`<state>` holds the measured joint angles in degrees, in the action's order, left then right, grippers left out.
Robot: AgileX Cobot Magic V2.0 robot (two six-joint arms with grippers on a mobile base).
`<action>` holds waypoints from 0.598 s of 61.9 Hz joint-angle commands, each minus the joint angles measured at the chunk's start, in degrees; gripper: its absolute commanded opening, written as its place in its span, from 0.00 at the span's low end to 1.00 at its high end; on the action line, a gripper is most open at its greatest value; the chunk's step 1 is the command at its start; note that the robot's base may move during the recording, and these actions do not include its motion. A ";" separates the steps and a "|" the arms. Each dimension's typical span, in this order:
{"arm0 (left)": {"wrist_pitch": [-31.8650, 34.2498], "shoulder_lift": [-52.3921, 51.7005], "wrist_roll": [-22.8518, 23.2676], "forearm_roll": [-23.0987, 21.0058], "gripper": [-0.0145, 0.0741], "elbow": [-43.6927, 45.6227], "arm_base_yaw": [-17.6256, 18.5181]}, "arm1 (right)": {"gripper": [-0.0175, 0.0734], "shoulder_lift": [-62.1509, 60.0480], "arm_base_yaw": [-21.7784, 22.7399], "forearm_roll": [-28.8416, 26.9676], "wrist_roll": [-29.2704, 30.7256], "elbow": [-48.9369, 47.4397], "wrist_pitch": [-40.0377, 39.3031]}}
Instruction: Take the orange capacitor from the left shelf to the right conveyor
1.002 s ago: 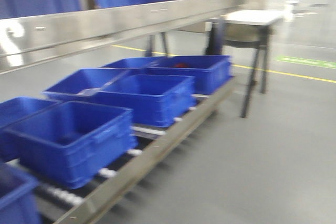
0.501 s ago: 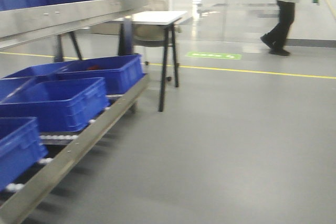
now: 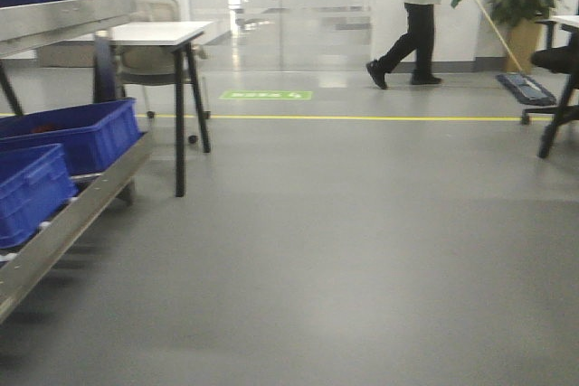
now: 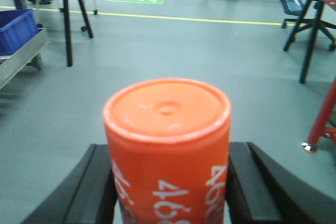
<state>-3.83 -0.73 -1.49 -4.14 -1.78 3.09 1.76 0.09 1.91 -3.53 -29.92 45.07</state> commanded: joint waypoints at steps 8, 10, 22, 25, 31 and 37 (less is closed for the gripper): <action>5.20 -0.65 0.09 -0.10 0.02 0.28 -0.21 | 0.33 0.83 0.10 0.47 0.12 -1.78 -5.19; 5.20 -0.65 0.09 -0.10 0.02 0.28 -0.08 | 0.33 0.83 0.10 0.47 0.12 -1.78 -5.19; 5.20 -0.65 0.09 -0.10 0.02 0.28 -0.08 | 0.33 0.83 0.10 0.47 0.12 -1.78 -5.19; 5.20 -0.65 0.09 -0.10 0.02 0.28 0.04 | 0.33 0.83 0.10 0.47 0.12 -1.78 -5.19; 5.20 -0.65 0.09 -0.10 0.02 0.28 1.62 | 0.33 0.83 0.10 0.47 0.12 -1.78 -5.19; 5.20 -0.65 0.09 -0.10 0.02 0.28 3.75 | 0.33 0.77 0.10 0.47 0.12 -1.78 -5.13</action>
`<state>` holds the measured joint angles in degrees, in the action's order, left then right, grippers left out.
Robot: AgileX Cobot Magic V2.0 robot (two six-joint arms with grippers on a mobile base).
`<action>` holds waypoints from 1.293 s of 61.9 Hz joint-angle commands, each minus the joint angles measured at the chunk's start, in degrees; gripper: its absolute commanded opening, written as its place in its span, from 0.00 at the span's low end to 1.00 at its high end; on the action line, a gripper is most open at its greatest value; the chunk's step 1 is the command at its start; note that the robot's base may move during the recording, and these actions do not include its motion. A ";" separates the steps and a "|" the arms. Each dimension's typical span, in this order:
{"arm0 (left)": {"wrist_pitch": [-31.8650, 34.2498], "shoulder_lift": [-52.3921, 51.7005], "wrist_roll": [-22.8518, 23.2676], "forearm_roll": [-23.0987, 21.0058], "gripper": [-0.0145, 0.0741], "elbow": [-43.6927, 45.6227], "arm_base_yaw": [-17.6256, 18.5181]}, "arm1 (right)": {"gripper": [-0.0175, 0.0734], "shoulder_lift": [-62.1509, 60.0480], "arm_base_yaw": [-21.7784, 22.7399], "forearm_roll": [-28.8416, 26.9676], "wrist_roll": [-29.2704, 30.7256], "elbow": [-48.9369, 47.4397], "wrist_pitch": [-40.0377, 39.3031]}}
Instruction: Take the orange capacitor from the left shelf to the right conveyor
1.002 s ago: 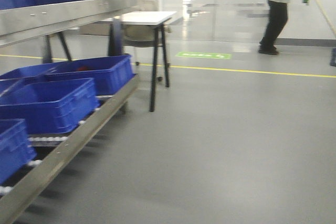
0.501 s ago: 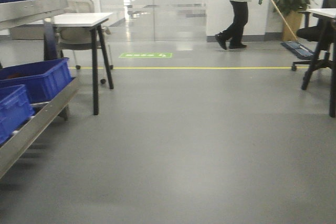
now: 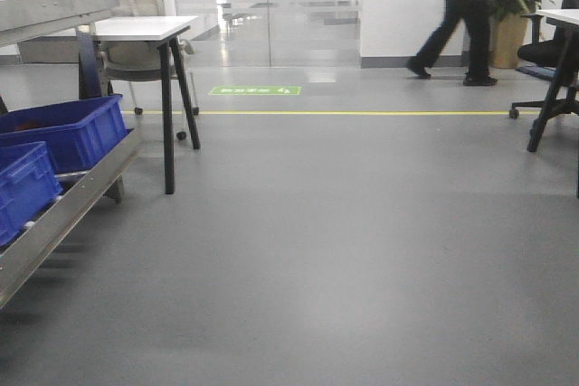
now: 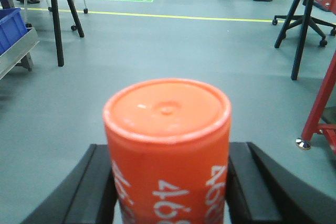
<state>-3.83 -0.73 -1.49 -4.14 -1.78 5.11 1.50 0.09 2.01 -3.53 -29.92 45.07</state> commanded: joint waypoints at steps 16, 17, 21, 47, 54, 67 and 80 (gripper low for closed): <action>5.20 -0.65 0.09 -0.10 0.02 0.18 3.49 | 0.33 1.03 0.10 0.37 0.12 -1.78 -5.18; 5.20 -0.65 0.09 -0.10 0.02 0.18 3.36 | 0.33 1.03 0.10 0.37 0.12 -1.78 -5.18; 5.20 -0.65 0.09 -0.10 0.02 0.18 2.40 | 0.33 1.03 0.10 0.37 0.12 -1.78 -5.18; 5.20 -0.65 0.09 -0.10 0.02 0.18 0.75 | 0.33 1.03 0.10 0.37 0.12 -1.78 -5.18; 5.20 -0.65 0.09 -0.10 0.02 0.18 0.75 | 0.33 1.03 0.10 0.37 0.12 -1.78 -5.18; 5.20 -0.65 0.09 -0.10 0.02 0.18 0.75 | 0.33 1.03 0.10 0.37 0.12 -1.78 -5.19; 5.20 -0.65 0.09 -0.10 0.02 0.18 0.75 | 0.33 1.03 0.10 0.37 0.12 -1.78 -5.19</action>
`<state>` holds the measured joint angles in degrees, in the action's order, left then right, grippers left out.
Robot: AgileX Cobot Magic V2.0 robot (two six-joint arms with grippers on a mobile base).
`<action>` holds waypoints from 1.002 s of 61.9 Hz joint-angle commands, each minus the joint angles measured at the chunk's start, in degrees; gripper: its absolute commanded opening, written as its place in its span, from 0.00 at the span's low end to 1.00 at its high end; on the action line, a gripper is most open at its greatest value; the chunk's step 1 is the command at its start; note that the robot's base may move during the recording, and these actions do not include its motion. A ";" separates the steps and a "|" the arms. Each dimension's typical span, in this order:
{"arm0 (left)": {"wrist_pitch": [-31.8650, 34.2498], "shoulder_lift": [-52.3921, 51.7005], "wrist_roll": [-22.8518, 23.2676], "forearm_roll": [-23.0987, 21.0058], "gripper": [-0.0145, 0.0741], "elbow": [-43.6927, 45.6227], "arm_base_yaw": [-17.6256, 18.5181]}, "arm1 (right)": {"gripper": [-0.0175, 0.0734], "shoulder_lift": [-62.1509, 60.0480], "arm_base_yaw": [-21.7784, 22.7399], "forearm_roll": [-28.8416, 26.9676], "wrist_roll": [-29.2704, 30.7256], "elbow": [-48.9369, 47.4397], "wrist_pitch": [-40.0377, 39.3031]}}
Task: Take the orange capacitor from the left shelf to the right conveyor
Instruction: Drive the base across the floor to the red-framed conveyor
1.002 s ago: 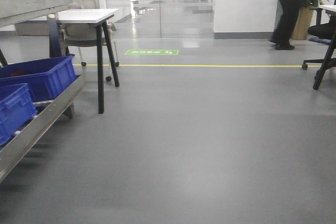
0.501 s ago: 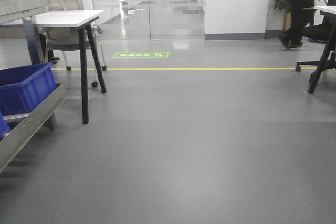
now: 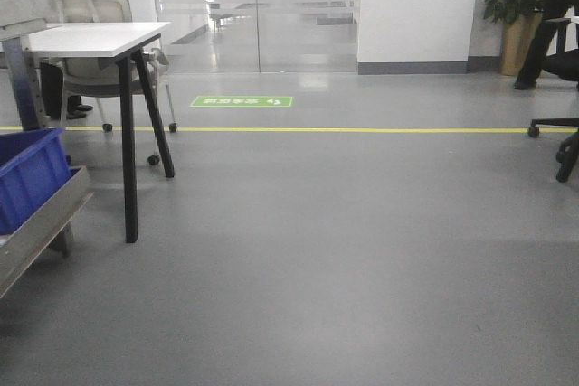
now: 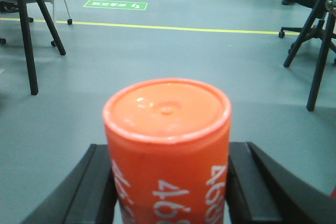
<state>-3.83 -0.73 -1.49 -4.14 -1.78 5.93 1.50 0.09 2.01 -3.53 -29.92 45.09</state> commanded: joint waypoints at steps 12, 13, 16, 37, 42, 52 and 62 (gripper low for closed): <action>5.20 -0.65 0.09 -0.10 0.02 0.18 -0.06 | 0.33 1.03 0.10 0.37 0.12 -1.78 -5.21; 5.20 -0.65 0.09 -0.10 0.02 0.18 -0.06 | 0.33 1.03 0.10 0.37 0.12 -1.78 -5.21; 5.20 -0.65 0.09 -0.10 0.02 0.18 -0.06 | 0.33 1.03 0.10 0.37 0.12 -1.78 -5.21; 5.20 -0.65 0.09 -0.10 0.02 0.18 -0.06 | 0.33 1.03 0.10 0.37 0.12 -1.78 -5.21; 5.20 -0.65 0.09 -0.10 0.02 0.18 -0.16 | 0.33 1.03 0.10 0.37 0.12 -1.78 -5.21; 5.20 -0.65 0.09 -0.10 0.02 0.18 -0.16 | 0.33 1.03 0.10 0.37 0.12 -1.78 -5.21; 5.20 -0.65 0.09 -0.10 0.02 0.18 -0.16 | 0.33 1.03 0.10 0.37 0.12 -1.78 -5.21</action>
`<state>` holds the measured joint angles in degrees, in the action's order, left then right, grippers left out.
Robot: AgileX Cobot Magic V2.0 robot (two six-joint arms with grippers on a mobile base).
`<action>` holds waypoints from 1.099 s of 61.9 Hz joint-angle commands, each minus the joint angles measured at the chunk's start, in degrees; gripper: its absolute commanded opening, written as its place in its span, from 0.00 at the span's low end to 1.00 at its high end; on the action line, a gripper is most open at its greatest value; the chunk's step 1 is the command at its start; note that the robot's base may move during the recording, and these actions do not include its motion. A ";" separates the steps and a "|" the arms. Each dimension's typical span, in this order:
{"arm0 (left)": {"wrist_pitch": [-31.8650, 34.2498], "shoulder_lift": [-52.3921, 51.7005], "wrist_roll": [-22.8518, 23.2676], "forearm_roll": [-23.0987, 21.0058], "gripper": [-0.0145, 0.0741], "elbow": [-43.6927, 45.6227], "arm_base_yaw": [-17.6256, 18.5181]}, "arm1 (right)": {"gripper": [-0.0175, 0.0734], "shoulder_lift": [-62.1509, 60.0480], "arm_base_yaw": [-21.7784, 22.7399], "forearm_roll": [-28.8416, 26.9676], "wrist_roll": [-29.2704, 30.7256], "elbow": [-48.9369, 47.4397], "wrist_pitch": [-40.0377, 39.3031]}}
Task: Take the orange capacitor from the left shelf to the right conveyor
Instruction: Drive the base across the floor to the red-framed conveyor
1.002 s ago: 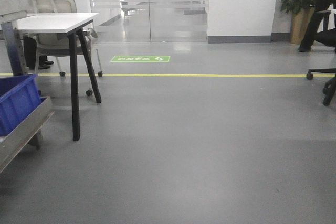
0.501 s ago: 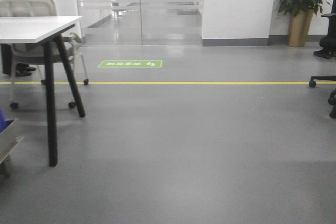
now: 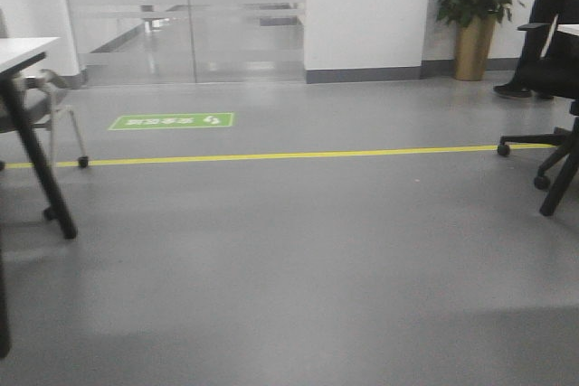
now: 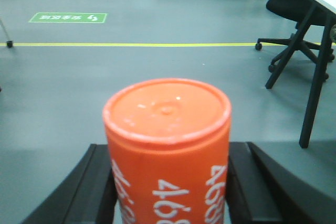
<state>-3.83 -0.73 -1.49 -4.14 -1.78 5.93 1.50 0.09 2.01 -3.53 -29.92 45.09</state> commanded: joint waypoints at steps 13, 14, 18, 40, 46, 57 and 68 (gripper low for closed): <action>5.20 -0.65 0.09 -0.10 0.02 0.18 -0.16 | 0.33 1.03 0.10 0.37 0.12 -1.78 -5.21; 5.20 -0.65 0.09 -0.10 0.02 0.18 -0.16 | 0.33 1.03 0.10 0.37 0.12 -1.78 -5.21; 5.20 -0.65 0.09 -0.10 0.02 0.18 -0.16 | 0.33 1.03 0.10 0.37 0.12 -1.78 -5.21; 5.20 -0.65 0.09 -0.10 0.02 0.18 0.06 | 0.33 1.03 0.10 0.37 0.12 -1.78 -5.21; 5.20 -0.65 0.09 -0.10 0.02 0.18 0.06 | 0.33 1.03 0.10 0.37 0.12 -1.78 -5.21; 5.20 -0.65 0.09 -0.10 0.02 0.18 0.06 | 0.33 1.03 0.10 0.37 0.12 -1.78 -5.21; 5.20 -0.65 0.09 -0.10 0.02 0.18 0.06 | 0.33 1.03 0.10 0.37 0.12 -1.78 -5.21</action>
<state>-3.83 -0.73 -1.49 -4.14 -1.78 5.85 1.50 0.09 2.01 -3.53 -29.92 45.09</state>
